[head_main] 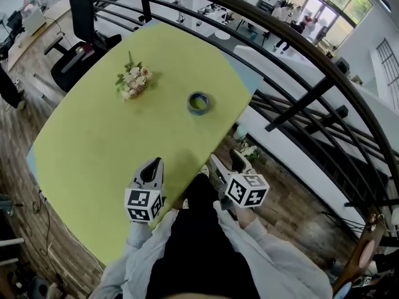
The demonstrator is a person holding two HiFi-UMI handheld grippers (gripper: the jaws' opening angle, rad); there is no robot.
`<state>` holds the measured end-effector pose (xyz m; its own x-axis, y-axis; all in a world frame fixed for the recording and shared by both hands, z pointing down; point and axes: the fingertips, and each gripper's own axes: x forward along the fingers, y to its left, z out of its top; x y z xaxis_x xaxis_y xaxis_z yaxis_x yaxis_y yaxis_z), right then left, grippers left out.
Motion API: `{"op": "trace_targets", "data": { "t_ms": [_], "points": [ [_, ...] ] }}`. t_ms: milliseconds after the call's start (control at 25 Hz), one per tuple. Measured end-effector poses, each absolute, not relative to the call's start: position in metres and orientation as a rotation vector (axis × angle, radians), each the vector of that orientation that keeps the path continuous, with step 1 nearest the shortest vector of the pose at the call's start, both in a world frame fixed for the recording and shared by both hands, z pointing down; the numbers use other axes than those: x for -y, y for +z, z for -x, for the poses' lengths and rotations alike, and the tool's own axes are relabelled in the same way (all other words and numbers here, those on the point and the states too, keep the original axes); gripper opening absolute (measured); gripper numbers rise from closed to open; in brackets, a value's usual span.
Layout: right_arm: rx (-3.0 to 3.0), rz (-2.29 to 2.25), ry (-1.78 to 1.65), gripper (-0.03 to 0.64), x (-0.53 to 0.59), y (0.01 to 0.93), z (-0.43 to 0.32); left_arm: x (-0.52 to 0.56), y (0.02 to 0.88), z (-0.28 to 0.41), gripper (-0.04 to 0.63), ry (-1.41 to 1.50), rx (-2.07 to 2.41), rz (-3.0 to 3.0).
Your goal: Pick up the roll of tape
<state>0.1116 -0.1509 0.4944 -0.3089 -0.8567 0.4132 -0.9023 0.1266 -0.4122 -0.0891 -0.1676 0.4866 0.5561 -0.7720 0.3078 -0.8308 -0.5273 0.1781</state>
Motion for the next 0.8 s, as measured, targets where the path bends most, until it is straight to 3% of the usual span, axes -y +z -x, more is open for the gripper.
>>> {"op": "trace_targets", "data": {
  "t_ms": [800],
  "points": [
    [2.323,-1.59,0.928,0.335,0.339,0.52,-0.141,0.303,0.513,0.078,0.017,0.296,1.515,-2.275]
  ]
}}
